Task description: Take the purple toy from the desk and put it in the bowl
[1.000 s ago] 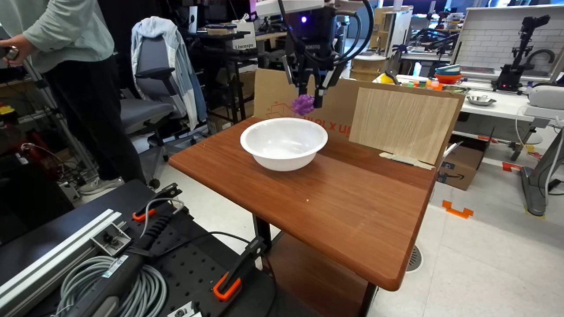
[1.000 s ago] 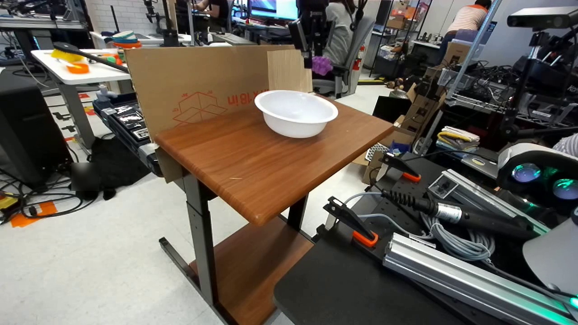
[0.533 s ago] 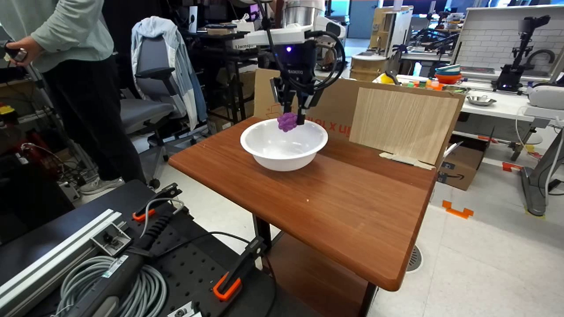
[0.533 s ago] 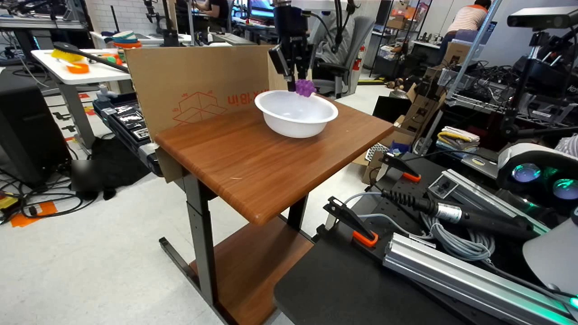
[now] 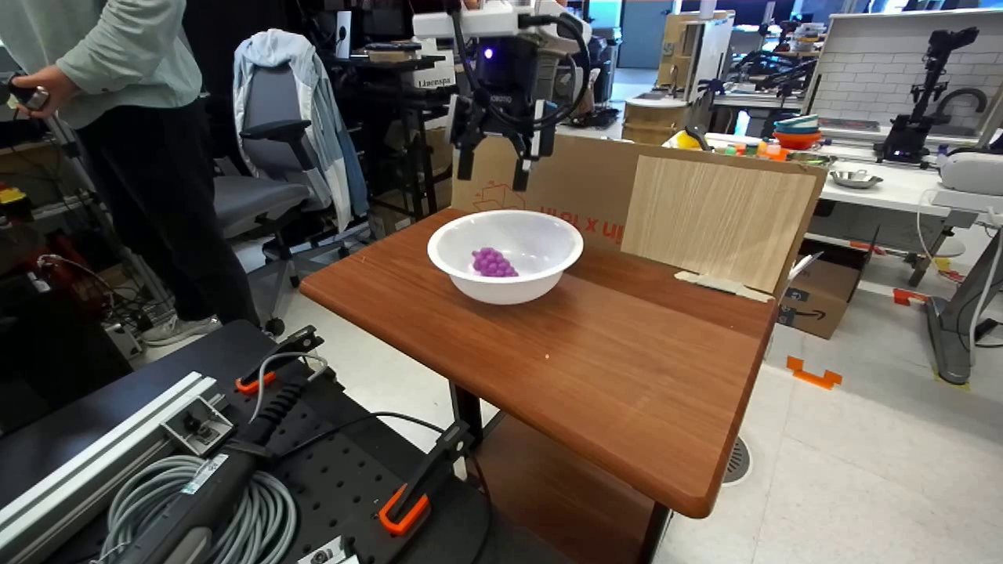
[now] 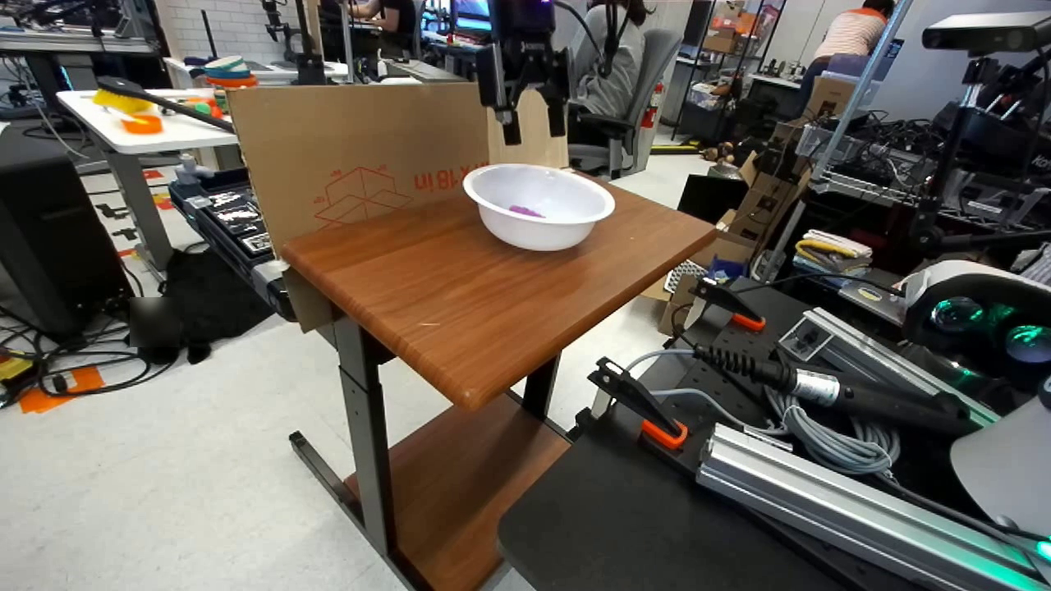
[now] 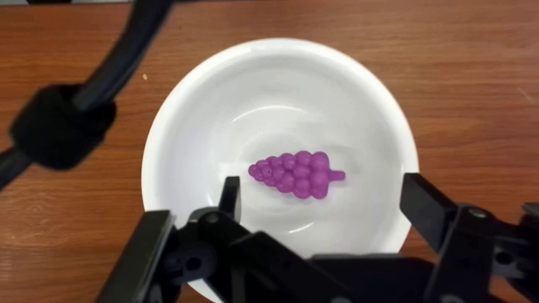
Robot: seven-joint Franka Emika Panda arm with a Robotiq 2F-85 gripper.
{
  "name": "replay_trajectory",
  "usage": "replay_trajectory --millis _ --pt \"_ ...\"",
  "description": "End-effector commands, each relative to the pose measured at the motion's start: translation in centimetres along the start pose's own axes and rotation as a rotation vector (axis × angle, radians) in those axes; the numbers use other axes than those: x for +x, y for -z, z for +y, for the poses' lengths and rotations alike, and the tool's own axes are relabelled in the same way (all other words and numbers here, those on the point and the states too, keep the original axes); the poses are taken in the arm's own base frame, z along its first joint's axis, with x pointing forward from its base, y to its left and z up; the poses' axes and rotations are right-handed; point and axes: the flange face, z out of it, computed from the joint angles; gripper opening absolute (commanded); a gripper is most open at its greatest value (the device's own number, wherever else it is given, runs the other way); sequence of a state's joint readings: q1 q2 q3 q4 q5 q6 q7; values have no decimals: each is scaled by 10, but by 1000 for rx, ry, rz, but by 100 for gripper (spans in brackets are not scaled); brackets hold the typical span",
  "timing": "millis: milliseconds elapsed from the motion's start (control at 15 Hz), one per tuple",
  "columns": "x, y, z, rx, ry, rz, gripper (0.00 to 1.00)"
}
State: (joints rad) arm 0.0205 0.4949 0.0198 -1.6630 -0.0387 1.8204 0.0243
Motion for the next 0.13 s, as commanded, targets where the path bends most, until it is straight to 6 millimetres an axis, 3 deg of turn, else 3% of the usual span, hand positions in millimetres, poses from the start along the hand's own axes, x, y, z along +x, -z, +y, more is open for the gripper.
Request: replay_trajectory --millis 0,67 --pt "-11 11 -2 3 16 -21 100" --pt "-23 23 -2 4 28 -33 100"
